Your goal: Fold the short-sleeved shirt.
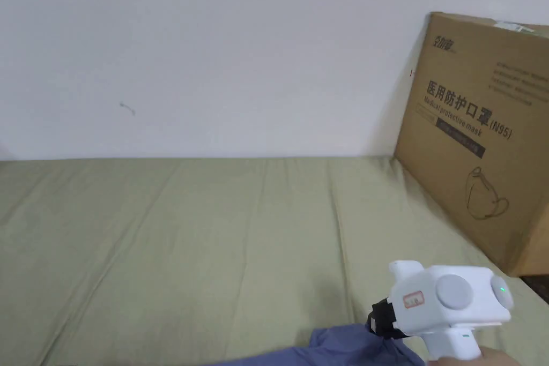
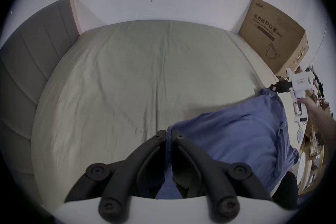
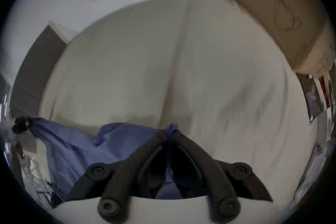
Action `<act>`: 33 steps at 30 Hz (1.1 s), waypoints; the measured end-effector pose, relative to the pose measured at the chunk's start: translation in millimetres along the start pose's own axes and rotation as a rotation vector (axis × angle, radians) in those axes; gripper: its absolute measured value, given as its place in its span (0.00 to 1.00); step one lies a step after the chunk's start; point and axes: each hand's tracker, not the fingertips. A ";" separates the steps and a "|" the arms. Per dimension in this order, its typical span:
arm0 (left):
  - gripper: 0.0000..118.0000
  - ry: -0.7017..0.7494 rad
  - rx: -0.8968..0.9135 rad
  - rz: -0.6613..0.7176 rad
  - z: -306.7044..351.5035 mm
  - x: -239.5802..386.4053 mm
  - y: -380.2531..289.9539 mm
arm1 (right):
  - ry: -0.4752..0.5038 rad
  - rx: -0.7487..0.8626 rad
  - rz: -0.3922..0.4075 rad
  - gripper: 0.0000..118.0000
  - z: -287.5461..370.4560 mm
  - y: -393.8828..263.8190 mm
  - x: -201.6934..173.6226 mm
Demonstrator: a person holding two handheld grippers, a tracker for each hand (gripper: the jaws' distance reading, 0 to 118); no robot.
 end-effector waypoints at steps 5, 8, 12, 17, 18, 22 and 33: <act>0.04 -0.004 0.084 -0.009 53.9 0.4 2.7 | 0.058 0.181 -0.070 0.02 102.0 -18.3 0.6; 0.04 -0.020 0.153 0.005 91.7 2.6 11.1 | 0.102 0.299 -0.073 0.02 170.0 -26.3 -0.6; 0.04 -0.032 0.220 0.006 136.7 1.0 25.5 | 0.095 0.398 -0.060 0.02 248.8 -26.7 -9.8; 0.04 -0.040 0.327 -0.034 201.8 14.3 46.1 | 0.045 0.487 0.009 0.02 328.4 -18.4 -36.4; 0.04 -0.037 0.347 -0.047 212.1 16.1 50.1 | 0.044 0.508 0.012 0.02 339.4 -16.0 -39.7; 0.04 -0.044 0.396 -0.061 250.0 23.9 70.3 | 0.037 0.557 0.021 0.02 377.3 3.8 -46.1; 0.04 -0.029 0.470 -0.047 257.2 37.8 148.2 | -0.076 0.659 0.031 0.02 413.5 118.6 -63.7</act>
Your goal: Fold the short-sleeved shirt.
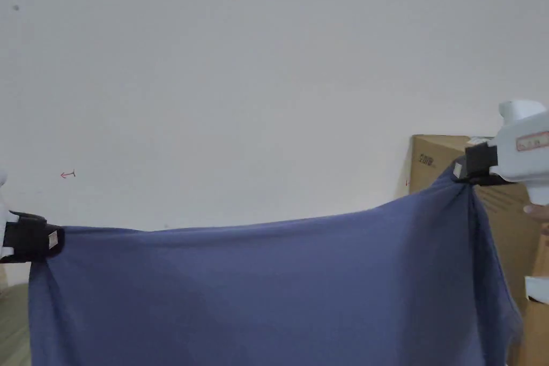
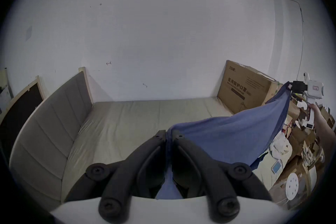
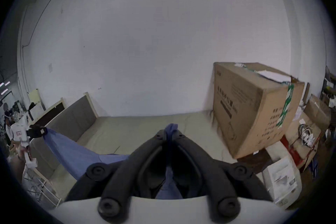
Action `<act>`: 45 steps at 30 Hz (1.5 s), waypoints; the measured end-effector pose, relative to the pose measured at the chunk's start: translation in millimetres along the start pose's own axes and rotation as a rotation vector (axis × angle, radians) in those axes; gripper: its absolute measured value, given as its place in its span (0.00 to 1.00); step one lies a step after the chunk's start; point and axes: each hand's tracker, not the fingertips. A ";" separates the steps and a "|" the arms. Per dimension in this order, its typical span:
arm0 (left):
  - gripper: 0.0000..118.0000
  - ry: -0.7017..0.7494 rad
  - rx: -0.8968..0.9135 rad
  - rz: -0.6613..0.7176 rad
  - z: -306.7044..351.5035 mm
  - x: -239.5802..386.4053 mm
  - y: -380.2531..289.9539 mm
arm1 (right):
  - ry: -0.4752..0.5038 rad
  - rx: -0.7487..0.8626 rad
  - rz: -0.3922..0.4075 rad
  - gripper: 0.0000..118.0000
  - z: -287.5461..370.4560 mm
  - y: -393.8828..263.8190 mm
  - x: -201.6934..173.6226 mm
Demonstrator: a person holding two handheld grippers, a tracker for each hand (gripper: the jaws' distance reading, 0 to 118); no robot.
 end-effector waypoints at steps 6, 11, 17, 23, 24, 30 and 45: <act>0.04 0.036 0.049 0.018 -52.3 -6.6 40.0 | -0.088 0.056 0.024 0.02 -48.5 54.4 -7.5; 0.04 0.078 0.083 0.041 -102.7 -11.2 68.1 | -0.161 0.096 0.092 0.02 -95.9 90.8 -24.5; 0.04 0.140 0.204 0.094 -146.7 -18.5 89.6 | -0.198 0.169 0.115 0.02 -135.1 111.9 -39.0; 0.04 0.144 0.203 0.106 -189.1 -25.6 82.9 | -0.195 0.186 0.038 0.02 -171.7 81.9 -28.5; 0.04 0.136 0.189 0.120 -196.2 -26.8 75.8 | -0.193 0.157 0.024 0.02 -180.1 71.7 -24.9; 0.04 0.114 0.009 0.142 -241.2 -36.2 -11.6 | -0.171 -0.054 -0.062 0.02 -228.3 -59.3 13.9; 0.04 0.009 -0.509 0.210 -164.9 -44.2 -314.7 | -0.087 -0.664 -0.121 0.02 -119.1 -427.9 86.7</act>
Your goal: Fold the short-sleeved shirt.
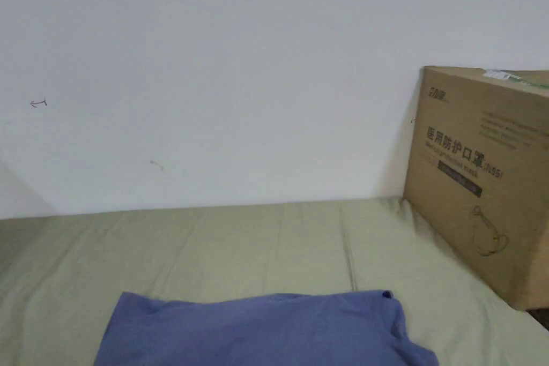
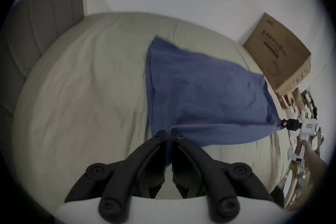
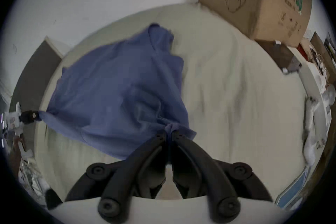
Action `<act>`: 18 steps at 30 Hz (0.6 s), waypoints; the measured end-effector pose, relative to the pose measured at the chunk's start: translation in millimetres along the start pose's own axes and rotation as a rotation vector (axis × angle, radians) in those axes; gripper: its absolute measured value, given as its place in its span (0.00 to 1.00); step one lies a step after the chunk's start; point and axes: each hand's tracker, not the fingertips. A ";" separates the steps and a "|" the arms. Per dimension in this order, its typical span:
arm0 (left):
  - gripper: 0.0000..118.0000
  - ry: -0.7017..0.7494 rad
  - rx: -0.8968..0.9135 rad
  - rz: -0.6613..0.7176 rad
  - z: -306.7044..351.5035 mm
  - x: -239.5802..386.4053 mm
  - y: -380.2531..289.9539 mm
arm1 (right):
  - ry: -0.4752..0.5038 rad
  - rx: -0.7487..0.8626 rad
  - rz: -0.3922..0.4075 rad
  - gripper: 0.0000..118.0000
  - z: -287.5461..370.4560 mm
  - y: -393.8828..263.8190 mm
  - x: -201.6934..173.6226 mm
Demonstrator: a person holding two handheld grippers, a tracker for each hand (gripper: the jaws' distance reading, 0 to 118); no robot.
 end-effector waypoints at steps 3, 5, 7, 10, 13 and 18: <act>0.04 -0.015 -0.018 0.008 24.9 -3.8 -47.8 | 0.001 -0.019 0.045 0.02 22.4 -44.4 7.8; 0.04 -0.013 -0.038 -0.023 40.7 -0.9 -78.8 | 0.007 -0.031 0.053 0.02 43.5 -75.6 8.9; 0.04 -0.021 -0.049 -0.029 56.0 -1.8 -106.8 | 0.011 -0.042 0.054 0.02 59.1 -100.4 14.1; 0.04 -0.043 -0.065 -0.021 77.9 -2.1 -143.8 | 0.000 -0.078 0.084 0.02 78.4 -135.8 17.7; 0.04 -0.038 -0.082 -0.048 94.6 -2.6 -175.1 | -0.001 -0.094 0.106 0.02 91.5 -164.6 22.4; 0.04 -0.014 -0.101 -0.122 114.9 1.3 -202.3 | 0.005 -0.105 0.073 0.02 104.8 -186.4 26.8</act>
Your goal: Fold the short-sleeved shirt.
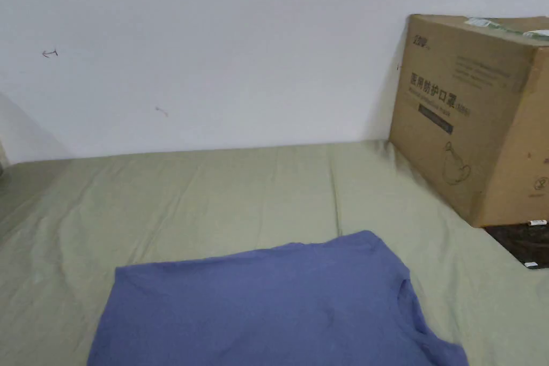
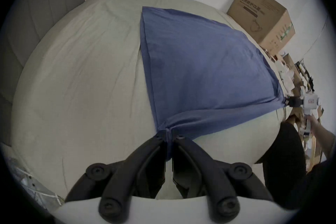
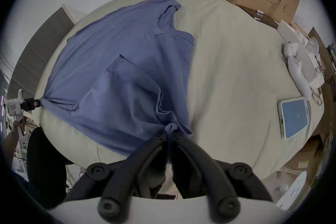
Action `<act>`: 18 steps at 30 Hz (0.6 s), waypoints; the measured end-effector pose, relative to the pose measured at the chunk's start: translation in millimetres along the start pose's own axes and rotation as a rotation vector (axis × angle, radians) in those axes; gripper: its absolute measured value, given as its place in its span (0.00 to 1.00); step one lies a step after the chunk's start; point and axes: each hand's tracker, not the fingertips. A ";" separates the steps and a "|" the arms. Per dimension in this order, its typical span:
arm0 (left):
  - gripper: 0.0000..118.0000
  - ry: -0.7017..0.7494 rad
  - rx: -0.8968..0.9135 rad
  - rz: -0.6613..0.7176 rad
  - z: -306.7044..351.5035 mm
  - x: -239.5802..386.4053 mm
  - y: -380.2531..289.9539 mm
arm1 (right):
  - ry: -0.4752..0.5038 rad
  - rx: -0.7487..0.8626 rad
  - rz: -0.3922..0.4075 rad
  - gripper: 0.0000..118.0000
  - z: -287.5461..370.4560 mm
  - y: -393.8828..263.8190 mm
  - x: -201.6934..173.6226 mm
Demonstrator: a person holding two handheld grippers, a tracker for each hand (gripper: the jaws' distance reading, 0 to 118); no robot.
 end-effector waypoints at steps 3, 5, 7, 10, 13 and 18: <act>0.04 0.030 -0.011 -0.019 3.6 0.3 -7.1 | 0.001 -0.011 -0.009 0.02 2.2 -2.4 -1.0; 0.04 0.025 -0.023 -0.013 3.8 -2.8 -10.0 | -0.015 -0.017 0.023 0.02 2.8 -1.1 -7.4; 0.04 0.022 -0.029 0.009 3.6 -3.2 -10.7 | -0.026 -0.033 0.025 0.02 2.5 2.2 -11.9; 0.04 0.022 -0.019 0.050 6.4 -2.2 -10.0 | -0.062 -0.047 0.023 0.19 3.2 6.1 -19.0; 0.29 0.016 -0.015 0.068 14.9 1.1 -5.4 | -0.095 -0.059 0.013 0.90 10.0 5.9 -24.0; 0.91 0.002 0.061 0.176 42.6 -2.4 4.0 | -0.033 0.025 -0.048 0.92 42.3 13.1 -30.3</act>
